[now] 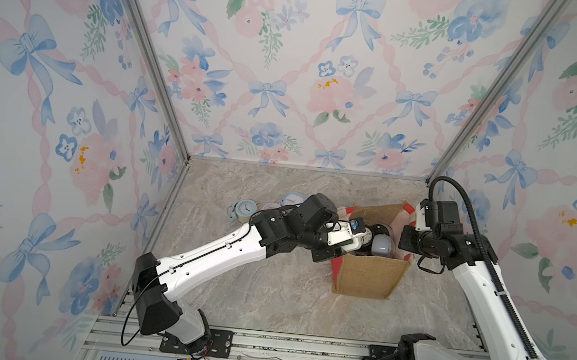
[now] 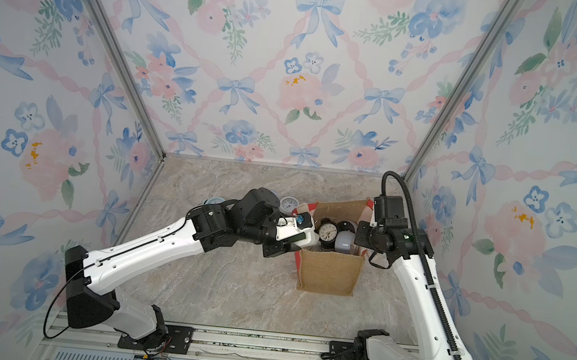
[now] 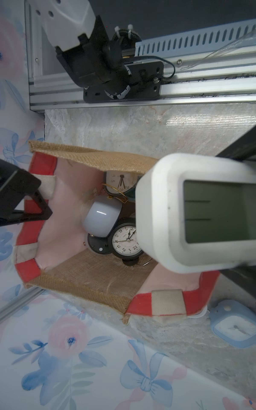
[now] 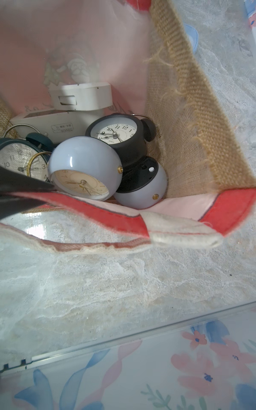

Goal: Put the alarm clock into the canvas bag
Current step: Place the alarm at the canvas bag.

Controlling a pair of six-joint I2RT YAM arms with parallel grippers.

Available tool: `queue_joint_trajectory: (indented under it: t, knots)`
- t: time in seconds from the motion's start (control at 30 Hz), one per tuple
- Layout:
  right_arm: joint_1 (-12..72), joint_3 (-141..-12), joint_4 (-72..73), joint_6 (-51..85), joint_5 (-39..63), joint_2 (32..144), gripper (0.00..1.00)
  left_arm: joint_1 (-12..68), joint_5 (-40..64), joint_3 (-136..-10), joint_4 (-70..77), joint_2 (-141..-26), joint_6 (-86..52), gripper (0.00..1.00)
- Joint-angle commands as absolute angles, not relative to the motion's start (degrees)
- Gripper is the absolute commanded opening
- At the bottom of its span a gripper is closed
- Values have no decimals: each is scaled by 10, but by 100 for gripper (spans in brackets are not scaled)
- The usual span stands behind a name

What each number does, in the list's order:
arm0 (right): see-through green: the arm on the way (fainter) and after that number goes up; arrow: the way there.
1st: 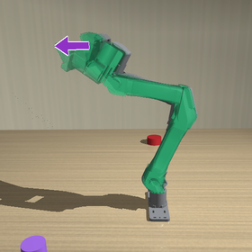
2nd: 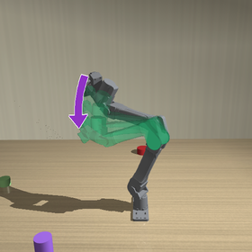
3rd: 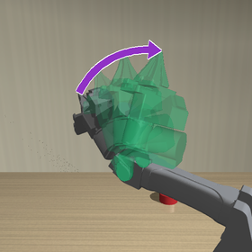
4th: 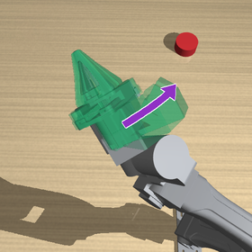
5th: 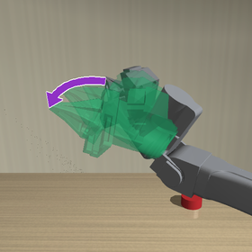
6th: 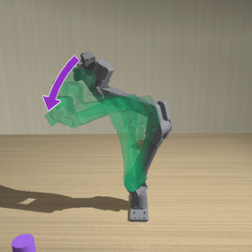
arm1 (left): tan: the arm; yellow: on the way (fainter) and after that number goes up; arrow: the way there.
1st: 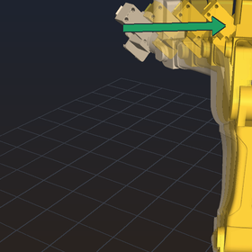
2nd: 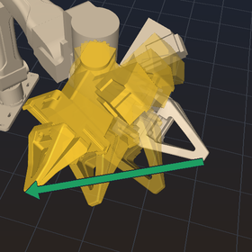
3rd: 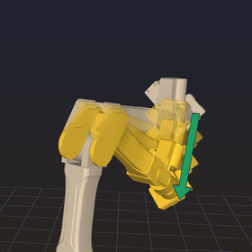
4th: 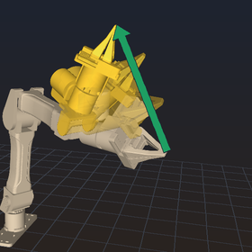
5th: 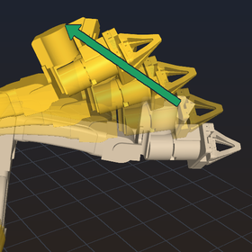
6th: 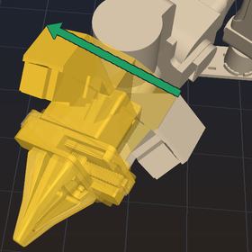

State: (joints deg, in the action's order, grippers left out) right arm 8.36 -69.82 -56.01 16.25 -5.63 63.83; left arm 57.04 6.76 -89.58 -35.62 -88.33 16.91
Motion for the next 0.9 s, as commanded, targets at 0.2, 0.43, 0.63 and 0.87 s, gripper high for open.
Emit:
queue_joint_trajectory:
  t: [0.2, 0.43, 0.63, 0.87]
  knots:
    - [88, -684, -570, 160, -58, 596, 20, 578, 40, -1002, -348, -988, 133, 34]
    - [87, -673, -587, 162, -63, 572, 23, 585, 79, -1068, -350, -1049, 152, 34]
    - [81, -658, -596, 159, -67, 552, 30, 592, 99, -1078, -350, -1097, 160, 34]
    - [77, -653, -598, 157, -66, 548, 31, 598, 120, -1075, -351, -1132, 155, 35]
